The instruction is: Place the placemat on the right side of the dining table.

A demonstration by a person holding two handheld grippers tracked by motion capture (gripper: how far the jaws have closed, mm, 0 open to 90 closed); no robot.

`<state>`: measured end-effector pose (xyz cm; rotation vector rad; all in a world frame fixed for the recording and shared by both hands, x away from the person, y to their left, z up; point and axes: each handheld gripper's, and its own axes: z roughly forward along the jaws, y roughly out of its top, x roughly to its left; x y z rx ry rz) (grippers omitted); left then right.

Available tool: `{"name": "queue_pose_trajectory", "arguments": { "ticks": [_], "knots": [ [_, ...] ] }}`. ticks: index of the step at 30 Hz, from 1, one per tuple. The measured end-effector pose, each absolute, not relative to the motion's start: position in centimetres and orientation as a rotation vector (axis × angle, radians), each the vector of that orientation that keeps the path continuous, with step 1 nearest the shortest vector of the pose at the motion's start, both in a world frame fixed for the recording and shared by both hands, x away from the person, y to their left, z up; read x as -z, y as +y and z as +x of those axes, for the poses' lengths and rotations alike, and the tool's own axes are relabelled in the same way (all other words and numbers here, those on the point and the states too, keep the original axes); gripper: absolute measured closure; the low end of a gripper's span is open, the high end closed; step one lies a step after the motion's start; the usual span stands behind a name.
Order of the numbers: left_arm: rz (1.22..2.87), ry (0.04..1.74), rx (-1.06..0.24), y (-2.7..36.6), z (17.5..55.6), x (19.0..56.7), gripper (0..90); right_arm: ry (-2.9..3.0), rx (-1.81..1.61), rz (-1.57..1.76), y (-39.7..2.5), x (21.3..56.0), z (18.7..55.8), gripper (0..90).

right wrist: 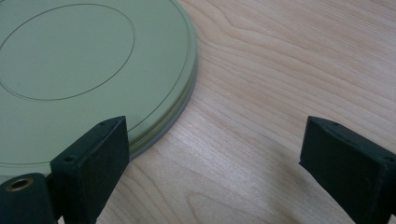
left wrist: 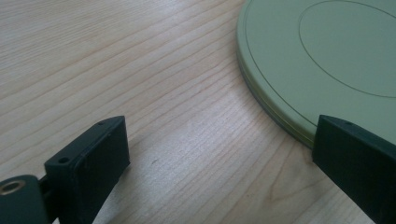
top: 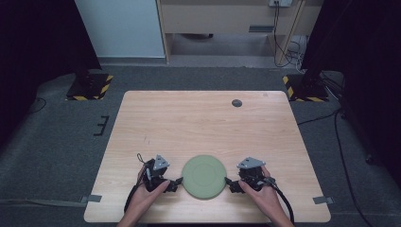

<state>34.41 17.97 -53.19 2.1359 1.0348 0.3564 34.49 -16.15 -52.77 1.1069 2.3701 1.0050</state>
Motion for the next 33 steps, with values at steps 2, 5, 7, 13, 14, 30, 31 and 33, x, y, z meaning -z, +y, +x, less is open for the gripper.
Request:
{"name": "queue_pose_trajectory", "arguments": {
  "ticks": [2,5,7,13,14,30,31,33],
  "knots": [
    [2.135,1.033,-0.360,17.95,34.44,53.17,3.7,2.371,-1.003,1.109,-16.15,52.76,34.54,7.6],
    [2.135,1.036,-0.358,17.94,34.52,53.18,2.7,2.368,-1.006,1.119,-16.17,52.81,34.57,6.7],
    [2.134,1.039,-0.363,17.89,34.58,53.19,2.2,2.367,-1.005,1.120,-16.16,52.82,34.62,6.1],
    [2.129,1.050,-0.378,17.73,34.77,53.20,2.0,2.354,-0.999,1.132,-16.20,52.84,34.85,5.8],
    [2.128,1.054,-0.384,17.69,34.85,53.20,1.9,2.349,-0.998,1.137,-16.20,52.84,34.96,5.7],
    [2.122,1.066,-0.396,17.59,34.95,53.16,2.3,2.348,-1.009,1.121,-15.92,52.66,34.62,6.1],
    [2.121,1.065,-0.397,17.58,34.98,53.16,2.0,2.350,-1.009,1.125,-15.95,52.69,34.68,5.2],
    [2.121,1.068,-0.402,17.55,35.03,53.12,1.9,2.346,-1.008,1.131,-15.95,52.72,34.79,4.4]
  ]
}}
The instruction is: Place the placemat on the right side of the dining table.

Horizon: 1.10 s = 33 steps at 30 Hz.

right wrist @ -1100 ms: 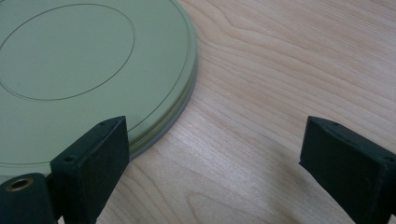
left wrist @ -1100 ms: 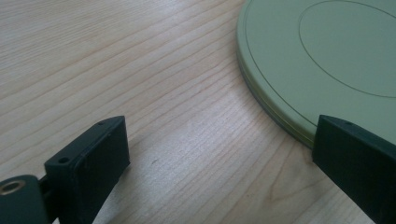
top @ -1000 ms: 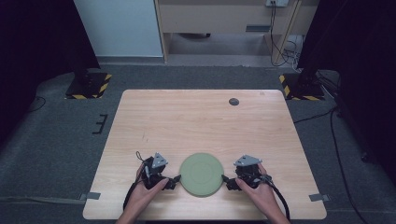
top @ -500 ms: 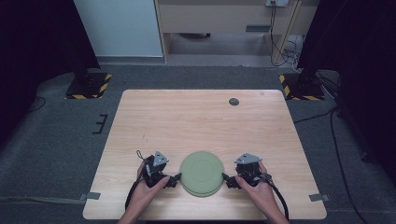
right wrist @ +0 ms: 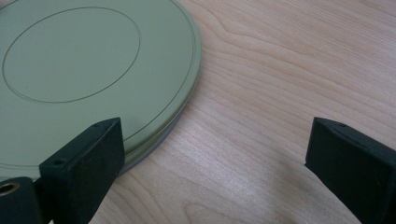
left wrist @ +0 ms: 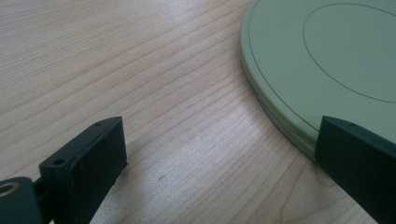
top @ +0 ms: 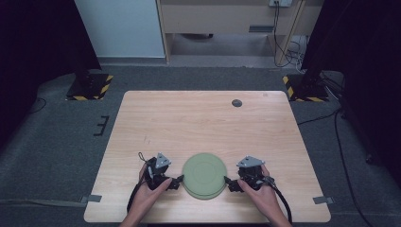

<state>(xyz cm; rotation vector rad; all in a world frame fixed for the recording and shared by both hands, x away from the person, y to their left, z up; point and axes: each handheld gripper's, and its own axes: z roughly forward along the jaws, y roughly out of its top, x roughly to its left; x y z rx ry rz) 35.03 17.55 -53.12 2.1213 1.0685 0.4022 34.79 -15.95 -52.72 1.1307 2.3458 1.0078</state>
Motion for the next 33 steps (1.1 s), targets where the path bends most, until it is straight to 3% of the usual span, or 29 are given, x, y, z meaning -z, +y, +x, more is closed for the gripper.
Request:
{"name": "queue_pose_trajectory", "arguments": {
  "ticks": [10,12,30,33],
  "knots": [
    [2.113,1.080,-0.425,17.40,35.44,53.11,1.5,2.314,-0.991,1.155,-16.07,52.83,35.42,3.5],
    [2.112,1.080,-0.420,17.39,35.33,53.03,2.8,2.312,-0.995,1.163,-16.06,52.74,35.21,7.4],
    [2.102,1.089,-0.444,16.89,35.69,52.99,0.7,2.297,-0.989,1.173,-15.98,52.77,35.60,3.4],
    [2.100,1.091,-0.436,16.95,35.62,52.99,1.6,2.296,-0.993,1.177,-15.97,52.72,35.51,6.4]
  ]
}}
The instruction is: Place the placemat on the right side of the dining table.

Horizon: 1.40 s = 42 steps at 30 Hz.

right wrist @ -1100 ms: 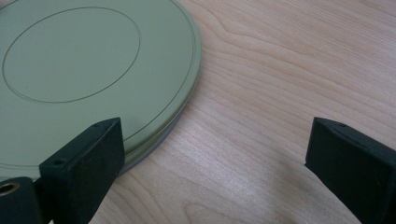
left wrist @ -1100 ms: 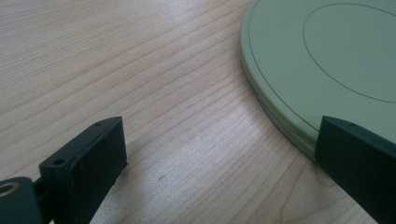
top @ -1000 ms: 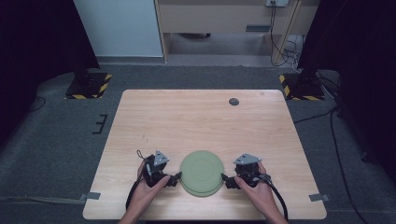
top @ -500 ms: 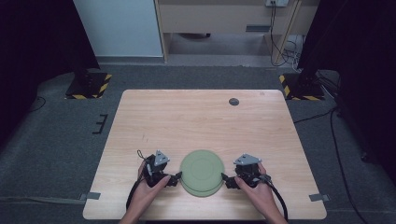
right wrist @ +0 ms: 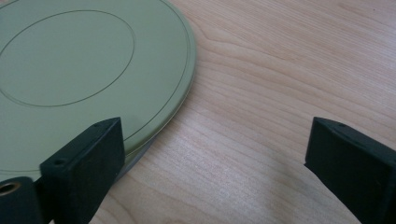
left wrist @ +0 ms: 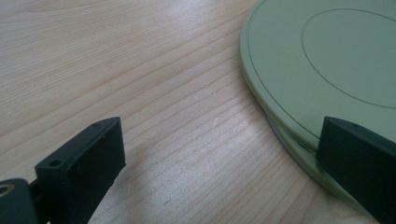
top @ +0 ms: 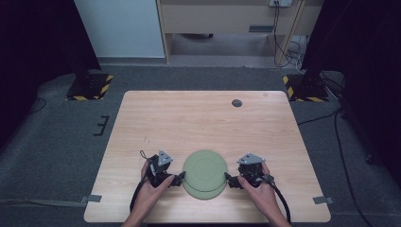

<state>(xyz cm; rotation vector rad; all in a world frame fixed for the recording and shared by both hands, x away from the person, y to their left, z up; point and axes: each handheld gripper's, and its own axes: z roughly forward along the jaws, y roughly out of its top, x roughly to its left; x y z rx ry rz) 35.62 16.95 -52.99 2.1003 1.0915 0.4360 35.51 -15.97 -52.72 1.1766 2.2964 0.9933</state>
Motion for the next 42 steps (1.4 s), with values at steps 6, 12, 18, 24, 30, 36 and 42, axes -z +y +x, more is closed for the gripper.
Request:
{"name": "queue_pose_trajectory", "arguments": {
  "ticks": [6,12,18,24,30,36,42],
  "knots": [
    [2.109,1.085,-0.445,16.8,35.4,53.0,2.7,2.314,-1.000,1.153,-15.8,52.6,34.9,7.1],
    [2.103,1.092,-0.477,16.6,35.7,53.0,1.2,2.302,-0.995,1.165,-15.8,52.7,35.4,4.0],
    [2.105,1.087,-0.459,16.6,35.5,52.9,3.0,2.302,-0.984,1.159,-15.7,52.6,35.4,7.1],
    [2.108,1.085,-0.482,16.4,35.4,52.9,1.6,2.309,-0.977,1.153,-15.5,52.7,35.1,5.0],
    [2.095,1.089,-0.497,16.2,35.6,52.9,2.9,2.288,-0.971,1.157,-15.5,52.7,35.6,5.0],
    [2.110,1.070,-0.469,16.2,35.1,52.9,3.3,2.311,-0.976,1.150,-15.5,52.7,35.2,7.2],
    [2.103,1.084,-0.498,15.9,35.6,52.9,1.6,2.297,-0.966,1.160,-15.4,52.7,35.7,4.6]
  ]
}}
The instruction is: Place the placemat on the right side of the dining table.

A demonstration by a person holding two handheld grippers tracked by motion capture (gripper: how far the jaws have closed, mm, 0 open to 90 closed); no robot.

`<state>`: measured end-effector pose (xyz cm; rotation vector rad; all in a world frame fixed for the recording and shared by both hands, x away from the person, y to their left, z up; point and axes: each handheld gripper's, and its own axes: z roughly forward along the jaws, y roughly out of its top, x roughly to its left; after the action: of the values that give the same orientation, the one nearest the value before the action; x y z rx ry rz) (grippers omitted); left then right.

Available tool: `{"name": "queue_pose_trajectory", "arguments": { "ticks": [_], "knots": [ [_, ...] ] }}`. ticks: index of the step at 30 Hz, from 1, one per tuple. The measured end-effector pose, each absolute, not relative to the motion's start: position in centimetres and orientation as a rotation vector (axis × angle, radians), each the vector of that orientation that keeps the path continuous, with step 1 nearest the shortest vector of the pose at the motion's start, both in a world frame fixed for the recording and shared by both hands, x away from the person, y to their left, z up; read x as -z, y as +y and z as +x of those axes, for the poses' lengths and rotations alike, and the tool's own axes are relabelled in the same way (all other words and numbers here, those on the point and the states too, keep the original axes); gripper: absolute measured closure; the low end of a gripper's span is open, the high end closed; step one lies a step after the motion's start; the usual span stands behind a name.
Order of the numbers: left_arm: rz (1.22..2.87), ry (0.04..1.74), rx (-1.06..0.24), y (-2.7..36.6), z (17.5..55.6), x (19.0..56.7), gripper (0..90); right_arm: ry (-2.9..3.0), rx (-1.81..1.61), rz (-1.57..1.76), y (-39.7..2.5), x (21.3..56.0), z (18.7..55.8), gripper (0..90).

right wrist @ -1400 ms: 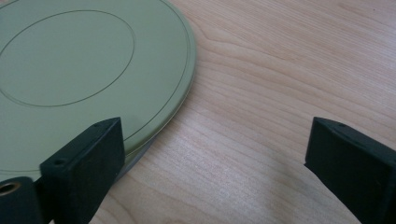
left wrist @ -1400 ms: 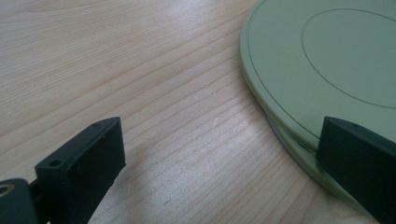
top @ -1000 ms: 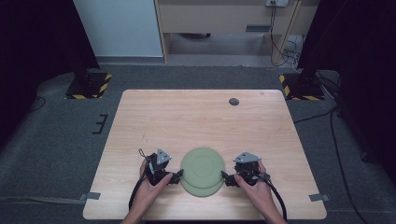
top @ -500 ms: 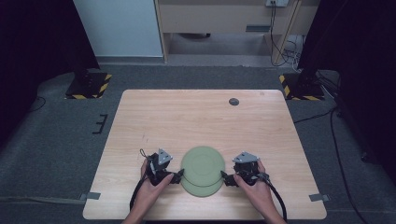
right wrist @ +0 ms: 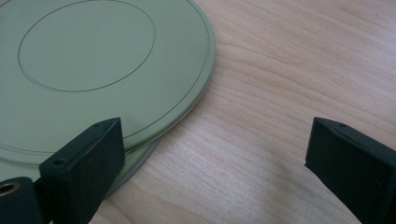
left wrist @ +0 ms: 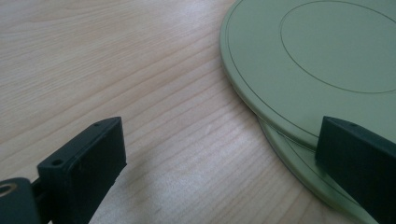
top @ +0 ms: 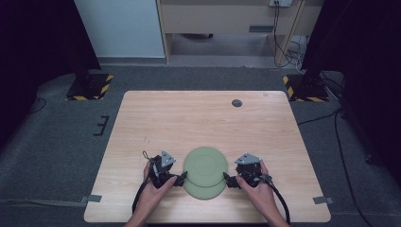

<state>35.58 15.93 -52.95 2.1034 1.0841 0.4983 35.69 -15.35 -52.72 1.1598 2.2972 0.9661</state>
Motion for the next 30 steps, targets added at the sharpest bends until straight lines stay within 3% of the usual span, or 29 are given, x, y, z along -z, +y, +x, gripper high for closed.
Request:
{"name": "queue_pose_trajectory", "arguments": {
  "ticks": [30],
  "knots": [
    [2.097,1.073,-0.478,15.30,35.43,53.01,2.3,2.297,-0.968,1.168,-15.19,52.71,35.71,7.7]
  ]
}}
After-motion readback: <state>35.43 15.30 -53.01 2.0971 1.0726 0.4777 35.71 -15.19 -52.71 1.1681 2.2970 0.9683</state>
